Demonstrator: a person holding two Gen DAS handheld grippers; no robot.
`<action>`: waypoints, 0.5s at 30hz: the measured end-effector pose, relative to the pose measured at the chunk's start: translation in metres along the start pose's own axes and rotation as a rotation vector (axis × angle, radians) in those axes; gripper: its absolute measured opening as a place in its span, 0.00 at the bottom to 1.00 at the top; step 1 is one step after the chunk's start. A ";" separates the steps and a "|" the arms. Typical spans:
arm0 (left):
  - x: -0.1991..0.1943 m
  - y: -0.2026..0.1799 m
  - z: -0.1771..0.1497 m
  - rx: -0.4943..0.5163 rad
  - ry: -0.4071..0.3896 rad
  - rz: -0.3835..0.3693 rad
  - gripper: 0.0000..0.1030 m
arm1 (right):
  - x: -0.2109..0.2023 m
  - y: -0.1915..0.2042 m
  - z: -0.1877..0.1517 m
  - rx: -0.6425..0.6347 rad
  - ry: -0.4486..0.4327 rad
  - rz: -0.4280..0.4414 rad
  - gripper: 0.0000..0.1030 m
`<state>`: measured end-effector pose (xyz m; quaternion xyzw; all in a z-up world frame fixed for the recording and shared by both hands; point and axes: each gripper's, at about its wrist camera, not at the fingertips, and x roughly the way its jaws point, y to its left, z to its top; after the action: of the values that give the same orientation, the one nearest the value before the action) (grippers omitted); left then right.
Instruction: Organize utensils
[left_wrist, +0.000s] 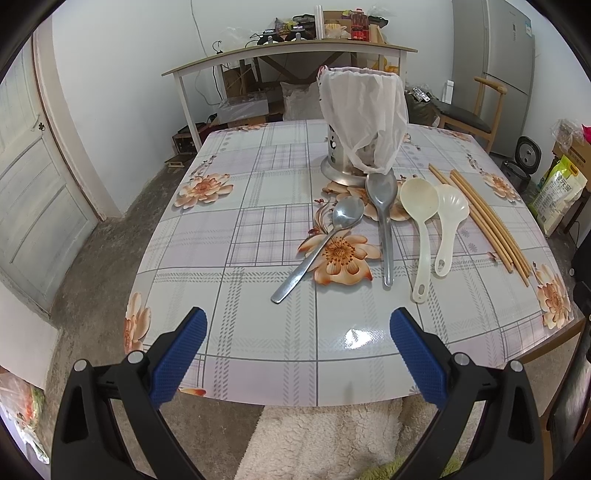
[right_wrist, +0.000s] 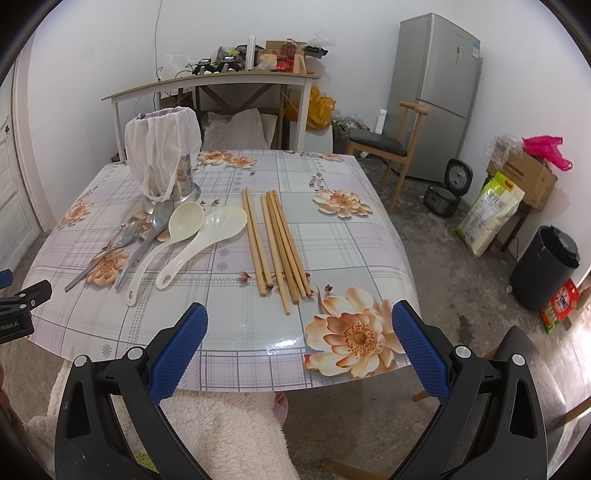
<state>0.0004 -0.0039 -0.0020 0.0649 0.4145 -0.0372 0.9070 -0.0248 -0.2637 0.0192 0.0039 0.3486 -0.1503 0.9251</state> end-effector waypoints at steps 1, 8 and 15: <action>0.000 0.001 -0.001 0.000 0.001 0.000 0.94 | 0.000 0.000 0.000 -0.001 0.000 0.000 0.92; 0.005 0.001 -0.003 0.004 0.004 -0.009 0.94 | 0.003 0.003 -0.001 -0.002 0.013 0.003 0.92; 0.016 -0.002 0.000 0.031 0.024 -0.033 0.94 | 0.011 0.018 -0.002 -0.010 0.038 0.034 0.92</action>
<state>0.0106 -0.0057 -0.0137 0.0725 0.4255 -0.0577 0.9002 -0.0133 -0.2498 0.0090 0.0080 0.3667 -0.1325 0.9208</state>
